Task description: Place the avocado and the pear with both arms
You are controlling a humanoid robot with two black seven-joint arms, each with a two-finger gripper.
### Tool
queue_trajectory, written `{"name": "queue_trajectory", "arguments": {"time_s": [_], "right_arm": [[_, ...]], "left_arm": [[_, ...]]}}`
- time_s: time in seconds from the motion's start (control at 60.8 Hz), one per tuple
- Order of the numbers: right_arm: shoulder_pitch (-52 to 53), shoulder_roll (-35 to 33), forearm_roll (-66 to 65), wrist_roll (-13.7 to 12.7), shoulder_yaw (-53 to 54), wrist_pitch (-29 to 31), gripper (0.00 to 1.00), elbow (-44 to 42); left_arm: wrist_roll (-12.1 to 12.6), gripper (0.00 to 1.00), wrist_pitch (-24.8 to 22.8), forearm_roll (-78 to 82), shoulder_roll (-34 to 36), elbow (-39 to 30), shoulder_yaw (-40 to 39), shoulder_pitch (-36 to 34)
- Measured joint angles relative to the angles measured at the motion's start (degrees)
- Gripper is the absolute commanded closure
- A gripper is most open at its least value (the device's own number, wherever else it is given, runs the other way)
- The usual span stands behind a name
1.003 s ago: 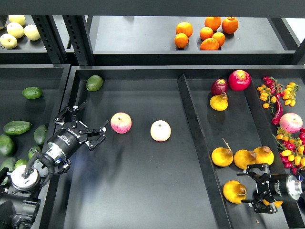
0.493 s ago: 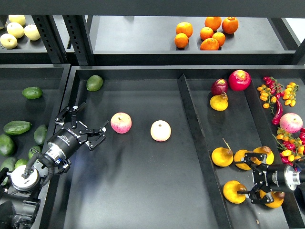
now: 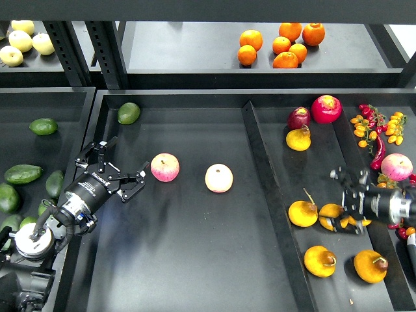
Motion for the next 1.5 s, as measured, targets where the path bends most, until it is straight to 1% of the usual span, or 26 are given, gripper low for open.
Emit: {"name": "queue_trajectory", "arguments": {"time_s": [0.279,0.46,0.756,0.806,0.921,1.069,1.2,1.217,1.315,1.496], "right_arm": [[-3.0,6.9,-3.4,0.0,7.4,0.0,0.01,-0.1],[-4.8,11.0,-3.7,0.0,9.9,0.0,0.01,-1.2],[-6.3,18.8,-3.8,0.0,17.8,0.0,0.01,-2.4],[-6.3,19.6,-3.8,0.4,18.1,0.0,0.01,-2.4],[-6.4,21.9,-3.8,2.6,18.3,0.0,0.01,-2.3],[-6.7,25.4,-4.0,6.5,18.7,0.0,0.01,-2.6],[-6.8,26.0,-5.2,10.0,19.0,0.0,0.01,-4.2],[-6.9,26.0,-6.4,11.3,19.7,0.0,0.01,-5.1],[-7.4,26.1,-8.7,12.9,21.3,0.0,0.01,-6.4],[-8.0,26.1,-11.9,18.4,23.2,0.0,0.01,-8.1]], "left_arm": [[0.0,0.01,0.0,-0.1,0.0,-0.2,0.0,0.0],[0.0,0.01,0.0,-1.1,0.0,-0.7,0.1,-0.1],[0.0,0.01,0.0,-3.5,0.0,-1.8,0.1,-0.2],[0.0,0.01,0.0,-3.6,0.0,-1.8,0.1,-0.2],[0.0,0.01,0.0,-4.1,0.0,-1.9,0.1,-0.1],[0.0,0.01,0.0,-4.7,0.0,-2.1,0.0,-0.1],[0.0,0.01,0.0,-5.0,0.0,-2.4,0.0,0.0],[0.0,0.01,0.0,-5.2,0.0,-2.4,0.0,0.0],[0.0,0.01,0.0,-5.6,0.0,-2.5,0.2,-0.1],[0.0,0.01,0.0,-6.2,0.0,-2.5,1.0,-0.1]]}}
